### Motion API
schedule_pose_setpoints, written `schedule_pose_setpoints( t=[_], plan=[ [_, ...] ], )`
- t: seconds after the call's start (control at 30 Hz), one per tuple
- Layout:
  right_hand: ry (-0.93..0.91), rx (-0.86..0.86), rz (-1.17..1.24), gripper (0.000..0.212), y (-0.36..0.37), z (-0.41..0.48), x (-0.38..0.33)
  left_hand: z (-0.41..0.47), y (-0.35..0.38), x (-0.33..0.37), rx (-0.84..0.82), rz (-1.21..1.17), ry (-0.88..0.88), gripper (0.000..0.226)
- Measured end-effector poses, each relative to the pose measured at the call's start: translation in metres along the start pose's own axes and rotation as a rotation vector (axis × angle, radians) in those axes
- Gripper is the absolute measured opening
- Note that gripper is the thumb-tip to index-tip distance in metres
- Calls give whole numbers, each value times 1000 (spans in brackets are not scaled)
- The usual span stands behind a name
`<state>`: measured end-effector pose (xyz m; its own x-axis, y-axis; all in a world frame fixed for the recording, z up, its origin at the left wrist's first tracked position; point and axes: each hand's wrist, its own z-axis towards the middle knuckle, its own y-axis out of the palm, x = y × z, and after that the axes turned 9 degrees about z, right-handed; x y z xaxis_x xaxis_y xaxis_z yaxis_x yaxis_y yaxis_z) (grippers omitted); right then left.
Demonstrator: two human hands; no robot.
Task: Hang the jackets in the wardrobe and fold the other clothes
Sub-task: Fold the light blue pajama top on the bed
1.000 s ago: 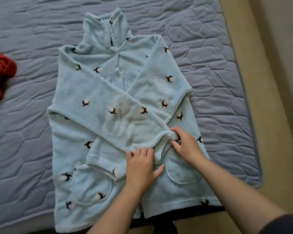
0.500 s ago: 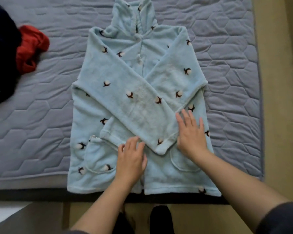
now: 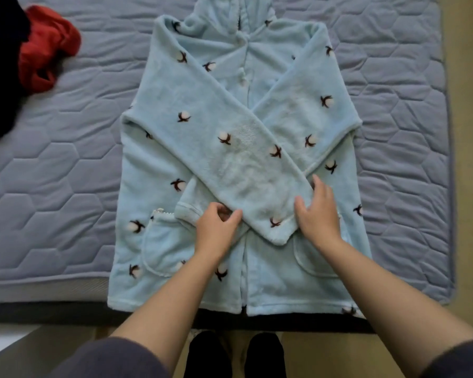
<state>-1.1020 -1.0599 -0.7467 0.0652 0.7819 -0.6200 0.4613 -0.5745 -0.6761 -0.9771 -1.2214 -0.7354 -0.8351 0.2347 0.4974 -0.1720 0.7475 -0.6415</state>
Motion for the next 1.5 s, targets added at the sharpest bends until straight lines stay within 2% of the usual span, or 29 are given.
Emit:
schedule_pose_setpoints(
  t=[0.03,0.1,0.17,0.2,0.27,0.37,0.47,0.53,0.7,0.77,0.83,0.93,1.03,1.33,1.4,1.5],
  plan=[
    [87,-4,36,57,-5,3,1,5,0,2,-25,59,-11,10],
    [101,-34,15,50,-13,3,4,9,-2,1,-117,121,-15,9],
    [54,-14,-17,48,-22,-5,7,4,-17,-9,-205,-48,-102,10],
    [55,23,-27,48,-26,-11,10,0,-28,-23,-189,-80,-157,9],
    [122,115,-12,52,-35,-30,22,-17,-56,-62,-65,63,-235,2],
    [336,166,11,59,-46,-65,52,-44,-88,-122,155,173,-370,27],
    [475,116,19,60,-52,-94,78,-57,-99,-149,242,164,-495,58],
    [534,68,43,55,-58,-102,87,-60,-99,-159,226,62,-531,66],
    [762,-181,489,34,-80,-114,90,-64,-102,-172,48,-237,-553,42],
    [767,-232,474,38,-86,-124,96,-76,-108,-181,-25,-389,-585,37],
    [755,-170,503,39,-90,-137,103,-93,-114,-189,-48,-500,-571,28],
    [725,-93,589,38,-94,-164,112,-123,-122,-198,-25,-512,-527,18],
    [693,-120,624,35,-98,-194,111,-156,-129,-202,-27,-558,-495,11],
    [734,-178,541,31,-158,-297,102,-265,-156,-213,-45,-460,-597,20],
    [689,-173,596,32,-168,-292,83,-263,-165,-193,-8,-532,-582,22],
    [587,-74,756,36,-182,-252,37,-232,-185,-143,66,-737,-520,21]
  ],
)
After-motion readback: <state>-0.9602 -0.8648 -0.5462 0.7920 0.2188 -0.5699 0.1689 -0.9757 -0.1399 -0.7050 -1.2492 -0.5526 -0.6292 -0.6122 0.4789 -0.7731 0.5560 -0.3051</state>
